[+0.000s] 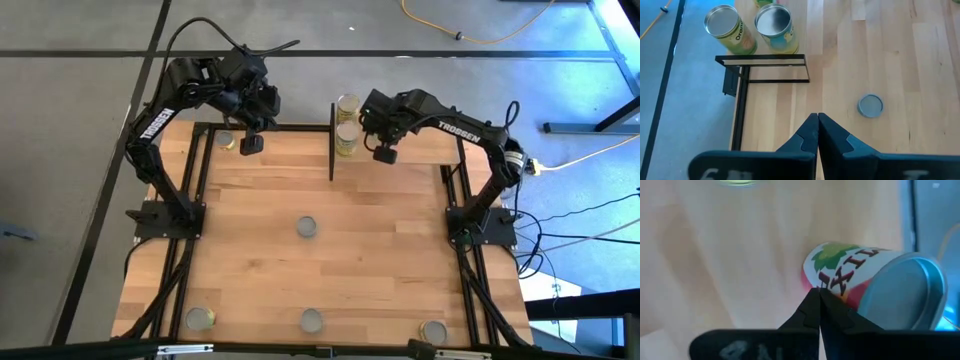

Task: Pick and place cans onto a shelf
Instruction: Put the orange can on the shelf

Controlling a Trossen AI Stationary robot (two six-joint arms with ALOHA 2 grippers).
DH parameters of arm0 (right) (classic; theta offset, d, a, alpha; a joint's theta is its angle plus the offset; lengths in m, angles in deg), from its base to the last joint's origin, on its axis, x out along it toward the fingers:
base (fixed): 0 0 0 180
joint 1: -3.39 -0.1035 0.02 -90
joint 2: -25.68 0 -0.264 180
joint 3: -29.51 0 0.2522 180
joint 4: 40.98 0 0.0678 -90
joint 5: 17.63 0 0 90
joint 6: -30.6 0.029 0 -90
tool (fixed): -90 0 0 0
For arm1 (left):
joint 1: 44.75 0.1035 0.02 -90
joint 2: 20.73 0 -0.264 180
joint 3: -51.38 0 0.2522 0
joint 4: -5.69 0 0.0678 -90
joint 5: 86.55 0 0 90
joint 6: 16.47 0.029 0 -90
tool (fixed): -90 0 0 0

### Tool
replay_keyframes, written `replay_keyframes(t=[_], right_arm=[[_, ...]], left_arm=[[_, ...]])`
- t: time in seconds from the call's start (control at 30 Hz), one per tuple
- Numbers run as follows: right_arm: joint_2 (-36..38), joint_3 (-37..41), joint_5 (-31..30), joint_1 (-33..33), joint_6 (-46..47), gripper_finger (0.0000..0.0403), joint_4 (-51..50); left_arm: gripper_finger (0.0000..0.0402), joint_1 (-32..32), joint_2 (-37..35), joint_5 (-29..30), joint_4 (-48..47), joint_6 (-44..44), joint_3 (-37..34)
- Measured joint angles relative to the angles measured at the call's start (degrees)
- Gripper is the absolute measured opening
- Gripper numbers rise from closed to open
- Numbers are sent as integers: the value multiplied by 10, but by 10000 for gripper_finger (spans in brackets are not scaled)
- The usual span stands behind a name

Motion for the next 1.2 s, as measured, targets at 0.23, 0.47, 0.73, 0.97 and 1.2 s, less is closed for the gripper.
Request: replay_keyframes(t=[0.23, 0.47, 0.73, 0.97, 1.2], right_arm=[[0, -10, 2, 10, -14, 0, 17], [0, -96, 25, 4, 4, 0, -73], [0, -108, 20, 48, 50, 0, -109], [0, -82, 59, 89, 52, 0, -102], [0, -48, 61, 107, 32, 0, -50]], left_arm=[[0, 0, 0, 0, 0, 0, 0], [0, 0, 0, 0, 0, 0, 0], [0, 0, 0, 0, 0, -3, 0], [0, 0, 0, 0, 0, -5, 0], [0, 0, 0, 0, 0, -5, 0]])
